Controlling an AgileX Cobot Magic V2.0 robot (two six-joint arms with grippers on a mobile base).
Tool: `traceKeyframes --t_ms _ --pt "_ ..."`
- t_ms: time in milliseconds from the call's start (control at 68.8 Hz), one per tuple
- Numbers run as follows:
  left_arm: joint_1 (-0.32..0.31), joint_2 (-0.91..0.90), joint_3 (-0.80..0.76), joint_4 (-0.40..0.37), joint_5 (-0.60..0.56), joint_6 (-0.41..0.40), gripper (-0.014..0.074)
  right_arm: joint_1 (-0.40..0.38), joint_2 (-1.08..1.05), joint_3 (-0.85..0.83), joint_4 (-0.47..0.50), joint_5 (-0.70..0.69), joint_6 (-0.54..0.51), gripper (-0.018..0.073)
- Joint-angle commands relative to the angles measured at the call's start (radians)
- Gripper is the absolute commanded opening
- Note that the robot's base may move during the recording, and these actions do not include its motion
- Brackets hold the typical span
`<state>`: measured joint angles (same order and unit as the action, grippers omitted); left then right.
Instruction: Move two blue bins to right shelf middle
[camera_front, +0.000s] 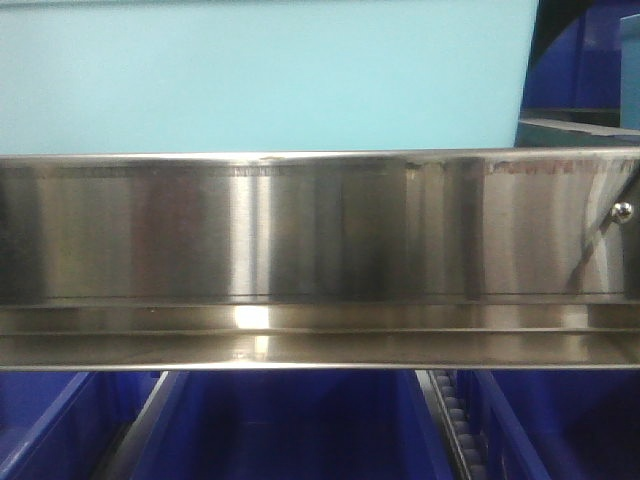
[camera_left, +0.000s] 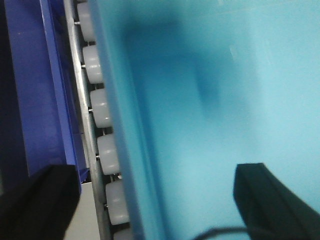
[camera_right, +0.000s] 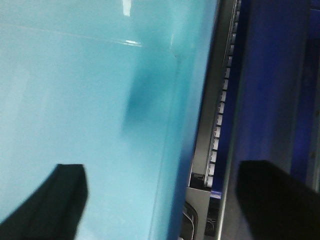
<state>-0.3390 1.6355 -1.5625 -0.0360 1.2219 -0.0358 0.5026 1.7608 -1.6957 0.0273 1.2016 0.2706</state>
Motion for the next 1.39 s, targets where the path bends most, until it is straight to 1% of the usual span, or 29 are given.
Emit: traceKeyframes --t_ms 0,15,29,44,73,87,131,145,174,189,203,218,276,523,785,915,1075,1191,1279,1380 --pt "0.003 -0.003 -0.008 -0.008 -0.001 0.002 0.0379 -0.001 -0.005 -0.006 -0.003 -0.014 0.001 0.0279" --pt "0.003 -0.003 -0.008 -0.008 -0.001 0.002 0.0349 -0.001 -0.005 -0.006 -0.003 -0.014 0.001 0.0262" --pt "0.003 -0.003 -0.008 -0.008 -0.001 0.002 0.0318 -0.001 -0.005 -0.006 -0.003 -0.014 0.001 0.0227" --pt "0.003 -0.003 -0.008 -0.008 -0.001 0.002 0.0285 -0.001 -0.005 -0.006 -0.003 -0.014 0.001 0.0174" --pt "0.003 -0.003 -0.008 -0.008 -0.003 0.002 0.0234 -0.001 -0.005 -0.006 -0.003 -0.014 0.001 0.012" --pt "0.003 -0.003 -0.008 -0.008 -0.005 0.002 0.0182 -0.001 -0.005 -0.006 -0.003 -0.014 0.001 0.0083" --pt "0.003 -0.003 -0.008 -0.008 -0.008 0.002 0.0093 -0.001 -0.005 -0.006 -0.003 -0.014 0.001 -0.0022" --pt "0.003 -0.003 -0.008 -0.008 -0.008 0.002 0.0057 -0.001 -0.005 -0.006 -0.003 -0.014 0.001 -0.0039" --pt "0.003 -0.003 -0.008 -0.008 -0.008 0.002 -0.0014 -0.001 -0.005 -0.006 -0.003 -0.014 0.001 -0.0123" --pt "0.003 -0.003 -0.008 -0.008 -0.008 0.002 -0.0032 -0.001 -0.005 -0.006 -0.003 -0.014 0.001 -0.0139" --pt "0.003 -0.003 -0.008 -0.008 -0.008 0.002 -0.0084 -0.001 -0.005 -0.006 -0.006 -0.014 0.001 -0.0169" --pt "0.003 -0.003 -0.008 -0.008 -0.008 0.002 -0.0116 -0.001 -0.005 -0.006 -0.006 -0.014 0.001 -0.0165" --pt "0.003 -0.003 -0.008 -0.008 -0.008 0.002 -0.0111 -0.001 -0.005 -0.006 -0.008 -0.014 0.001 -0.0152" --pt "0.003 -0.017 -0.008 -0.02 -0.001 0.002 -0.0111 -0.001 -0.019 -0.006 -0.015 -0.003 0.001 -0.0153" --pt "0.003 -0.13 -0.022 -0.057 -0.02 0.002 -0.0111 -0.001 -0.115 -0.041 -0.061 -0.02 0.001 -0.0153" --pt "0.003 -0.181 -0.101 -0.074 -0.022 0.002 -0.0111 -0.001 -0.16 -0.114 -0.089 -0.012 0.001 -0.0153" --pt "0.001 -0.216 -0.259 -0.08 -0.016 0.0 -0.0111 -0.001 -0.201 -0.234 -0.124 0.007 0.001 -0.0153" --pt "0.001 -0.227 -0.349 -0.1 -0.012 0.0 -0.0111 -0.001 -0.228 -0.307 -0.138 0.008 0.001 -0.0153" --pt "0.001 -0.229 -0.386 -0.107 -0.01 0.0 -0.0111 -0.001 -0.24 -0.344 -0.146 0.008 0.001 -0.0153" --pt "0.001 -0.229 -0.391 -0.109 -0.008 0.0 -0.0111 -0.001 -0.246 -0.358 -0.158 0.006 0.001 -0.0153"
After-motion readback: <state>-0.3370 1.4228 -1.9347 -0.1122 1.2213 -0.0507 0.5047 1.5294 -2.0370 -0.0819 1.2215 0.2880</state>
